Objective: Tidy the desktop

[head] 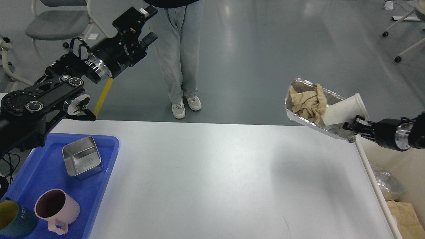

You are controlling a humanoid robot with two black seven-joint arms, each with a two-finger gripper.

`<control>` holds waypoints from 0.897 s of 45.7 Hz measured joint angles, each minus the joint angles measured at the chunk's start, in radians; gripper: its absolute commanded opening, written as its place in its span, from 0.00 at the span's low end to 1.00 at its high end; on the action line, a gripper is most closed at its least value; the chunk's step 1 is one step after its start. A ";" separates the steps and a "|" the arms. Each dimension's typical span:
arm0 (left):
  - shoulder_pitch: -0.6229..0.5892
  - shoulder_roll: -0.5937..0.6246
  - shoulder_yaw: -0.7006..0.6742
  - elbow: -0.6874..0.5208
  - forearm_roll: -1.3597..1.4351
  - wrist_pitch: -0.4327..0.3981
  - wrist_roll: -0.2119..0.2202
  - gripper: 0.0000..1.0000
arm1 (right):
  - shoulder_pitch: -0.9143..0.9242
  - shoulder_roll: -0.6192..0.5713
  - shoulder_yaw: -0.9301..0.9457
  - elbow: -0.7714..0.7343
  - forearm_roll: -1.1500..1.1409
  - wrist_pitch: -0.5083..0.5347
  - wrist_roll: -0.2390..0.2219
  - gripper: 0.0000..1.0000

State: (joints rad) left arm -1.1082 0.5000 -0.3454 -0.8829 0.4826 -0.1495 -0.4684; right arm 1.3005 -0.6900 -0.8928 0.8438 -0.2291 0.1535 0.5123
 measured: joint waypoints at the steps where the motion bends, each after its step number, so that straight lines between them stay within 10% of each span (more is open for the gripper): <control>1: 0.008 -0.001 -0.011 0.008 -0.020 0.000 0.000 0.96 | -0.006 -0.014 0.001 -0.004 0.008 0.000 0.000 0.00; 41: 0.232 -0.091 -0.436 0.180 -0.318 0.038 0.002 0.97 | -0.577 -0.179 0.024 -0.233 0.688 -0.010 -0.033 0.00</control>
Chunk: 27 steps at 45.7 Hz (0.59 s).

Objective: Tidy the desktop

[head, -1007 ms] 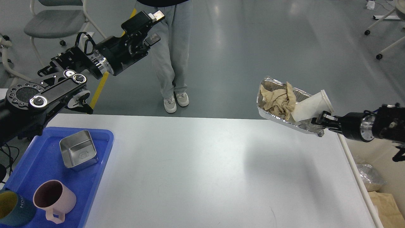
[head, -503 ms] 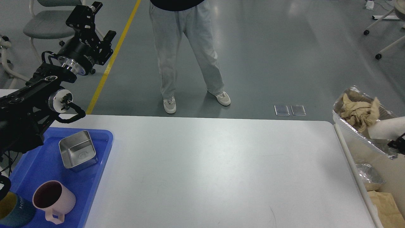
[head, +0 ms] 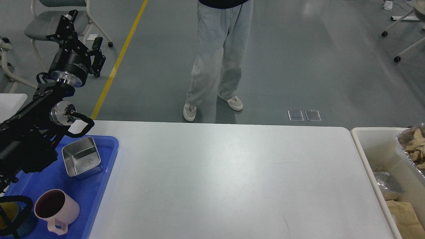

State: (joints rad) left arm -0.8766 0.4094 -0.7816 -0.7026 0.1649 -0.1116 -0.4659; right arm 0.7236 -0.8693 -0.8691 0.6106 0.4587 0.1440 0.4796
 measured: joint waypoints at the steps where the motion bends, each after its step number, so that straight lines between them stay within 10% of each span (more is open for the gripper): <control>1: 0.005 -0.002 -0.011 0.000 0.000 0.000 0.000 0.97 | -0.007 0.001 0.003 0.000 0.010 0.000 -0.003 0.00; 15: 0.051 -0.032 -0.098 0.000 -0.014 -0.001 0.001 0.97 | -0.107 0.032 0.140 -0.002 0.038 -0.010 -0.069 0.00; 27: 0.059 -0.034 -0.109 0.000 -0.015 -0.002 0.001 0.97 | -0.149 0.053 0.213 -0.050 0.038 -0.020 -0.110 0.43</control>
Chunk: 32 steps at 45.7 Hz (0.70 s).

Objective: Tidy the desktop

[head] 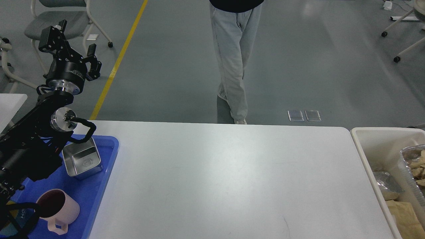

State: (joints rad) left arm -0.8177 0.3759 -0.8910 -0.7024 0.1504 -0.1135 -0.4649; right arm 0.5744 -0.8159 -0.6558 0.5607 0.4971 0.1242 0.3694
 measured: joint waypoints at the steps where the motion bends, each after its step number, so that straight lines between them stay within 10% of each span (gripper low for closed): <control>1: 0.000 0.000 0.000 0.000 0.000 0.000 0.000 0.97 | -0.002 0.002 0.000 -0.005 0.000 -0.006 0.000 0.47; 16: 0.000 -0.002 -0.002 0.000 0.000 0.000 -0.003 0.97 | -0.018 0.040 0.021 -0.043 -0.002 -0.058 0.001 0.99; 32: 0.000 -0.013 -0.024 0.000 0.000 0.003 0.004 0.97 | -0.014 0.051 0.239 -0.106 -0.008 -0.107 0.000 1.00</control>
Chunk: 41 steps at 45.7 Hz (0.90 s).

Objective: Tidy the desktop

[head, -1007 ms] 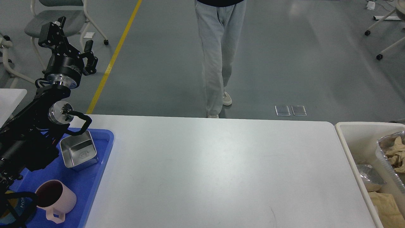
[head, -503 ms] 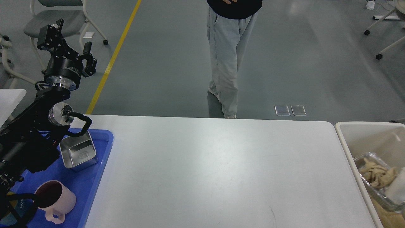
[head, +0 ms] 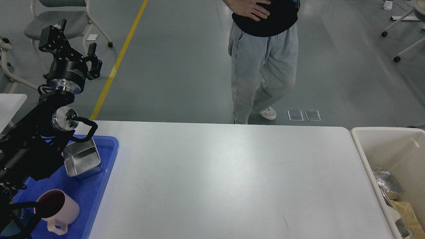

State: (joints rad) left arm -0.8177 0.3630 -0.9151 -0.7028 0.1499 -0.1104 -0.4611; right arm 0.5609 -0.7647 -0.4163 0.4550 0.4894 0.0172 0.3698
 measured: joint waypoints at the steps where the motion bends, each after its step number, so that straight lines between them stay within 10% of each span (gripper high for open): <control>1: 0.000 0.000 -0.001 0.000 -0.001 0.000 0.001 0.97 | 0.001 0.002 0.028 -0.015 0.000 0.000 -0.001 1.00; 15: 0.001 -0.005 -0.003 0.000 -0.010 -0.002 0.002 0.97 | 0.119 0.191 0.555 -0.266 -0.015 -0.002 -0.013 1.00; 41: 0.002 -0.016 -0.096 0.003 -0.175 -0.153 0.012 0.97 | 0.344 0.516 0.935 -0.280 -0.014 -0.028 -0.012 1.00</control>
State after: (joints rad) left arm -0.8156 0.3470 -1.0112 -0.7000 -0.0251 -0.2634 -0.4488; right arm 0.9046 -0.2486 0.5189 0.1753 0.4755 -0.0112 0.3582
